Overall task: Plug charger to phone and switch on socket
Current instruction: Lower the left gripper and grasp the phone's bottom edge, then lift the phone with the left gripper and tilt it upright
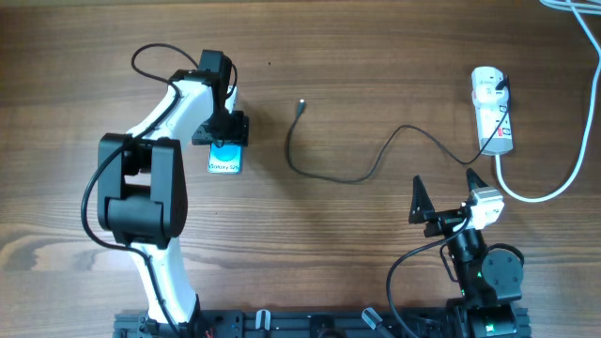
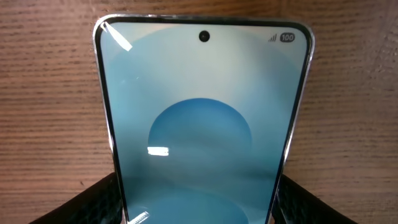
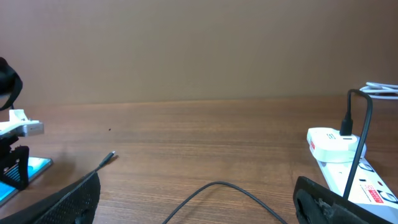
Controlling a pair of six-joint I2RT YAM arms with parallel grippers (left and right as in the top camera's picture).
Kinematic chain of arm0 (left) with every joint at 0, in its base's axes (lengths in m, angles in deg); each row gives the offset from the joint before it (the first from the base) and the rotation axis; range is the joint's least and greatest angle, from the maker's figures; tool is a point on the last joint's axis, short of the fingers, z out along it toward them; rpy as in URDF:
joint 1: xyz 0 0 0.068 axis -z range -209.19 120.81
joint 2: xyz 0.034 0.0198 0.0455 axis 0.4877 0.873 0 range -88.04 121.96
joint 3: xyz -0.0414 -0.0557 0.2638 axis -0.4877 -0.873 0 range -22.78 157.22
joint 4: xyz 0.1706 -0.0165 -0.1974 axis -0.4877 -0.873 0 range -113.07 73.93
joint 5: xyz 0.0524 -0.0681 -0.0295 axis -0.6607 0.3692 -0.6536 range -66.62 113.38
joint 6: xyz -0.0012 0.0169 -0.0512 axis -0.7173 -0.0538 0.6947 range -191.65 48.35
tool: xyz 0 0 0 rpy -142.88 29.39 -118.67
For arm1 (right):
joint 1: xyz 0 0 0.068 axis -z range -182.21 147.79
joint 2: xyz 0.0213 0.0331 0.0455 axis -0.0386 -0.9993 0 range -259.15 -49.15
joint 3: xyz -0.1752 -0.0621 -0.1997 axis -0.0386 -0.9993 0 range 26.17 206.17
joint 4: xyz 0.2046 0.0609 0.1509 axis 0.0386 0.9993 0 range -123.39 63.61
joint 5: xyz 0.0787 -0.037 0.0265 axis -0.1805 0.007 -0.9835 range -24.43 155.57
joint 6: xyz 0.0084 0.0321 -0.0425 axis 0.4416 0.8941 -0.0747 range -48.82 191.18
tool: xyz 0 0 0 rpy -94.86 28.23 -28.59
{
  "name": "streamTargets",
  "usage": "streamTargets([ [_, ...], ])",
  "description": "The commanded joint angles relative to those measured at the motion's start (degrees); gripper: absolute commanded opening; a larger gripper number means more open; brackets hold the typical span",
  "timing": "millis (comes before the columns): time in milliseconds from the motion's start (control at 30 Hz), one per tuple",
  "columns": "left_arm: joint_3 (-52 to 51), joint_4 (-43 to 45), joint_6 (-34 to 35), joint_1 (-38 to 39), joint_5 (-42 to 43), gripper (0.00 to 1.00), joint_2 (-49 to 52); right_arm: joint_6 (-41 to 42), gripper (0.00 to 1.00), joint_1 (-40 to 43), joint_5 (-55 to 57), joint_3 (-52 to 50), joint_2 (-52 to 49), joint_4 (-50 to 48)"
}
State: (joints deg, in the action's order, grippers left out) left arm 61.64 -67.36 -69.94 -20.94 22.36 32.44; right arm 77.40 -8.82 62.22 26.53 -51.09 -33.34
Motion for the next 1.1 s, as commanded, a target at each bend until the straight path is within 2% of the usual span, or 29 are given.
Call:
streamTargets([
  [0, 5.1, -3.5, 0.7, 0.1, -0.3, 0.71, 1.1, -0.2, 1.0, -0.3, 0.8, 0.0, -0.1, -0.2],
  [300, 8.3, -6.6, 2.2, 0.1, -0.3, 0.71, -1.7, -0.2, 1.0, -0.3, 0.8, 0.0, -0.1, -0.2],
  [533, 8.6, -6.7, 8.3, 0.1, 0.7, 0.73, -6.9, -0.2, 1.0, -0.3, 0.8, 0.0, -0.1, -0.2],
  [700, 8.6, -6.7, 14.3, 0.1, 8.0, 0.68, -11.3, -0.2, 1.0, -0.3, 0.8, 0.0, -0.1, -0.2],
  [833, 8.6, -6.8, 20.0, 0.1, 15.4, 0.69, -12.5, -0.2, 1.0, -0.3, 0.8, 0.0, -0.1, -0.2],
  [900, 8.6, -7.0, 21.7, 0.1, 19.0, 0.73, -12.5, -0.2, 1.0, -0.3, 0.8, 0.0, -0.1, -0.2],
  [1067, 8.6, -7.8, 23.2, 0.1, 29.3, 0.73, -12.5, -0.2, 1.0, -0.3, 0.8, 0.0, -0.1, -0.2],
])
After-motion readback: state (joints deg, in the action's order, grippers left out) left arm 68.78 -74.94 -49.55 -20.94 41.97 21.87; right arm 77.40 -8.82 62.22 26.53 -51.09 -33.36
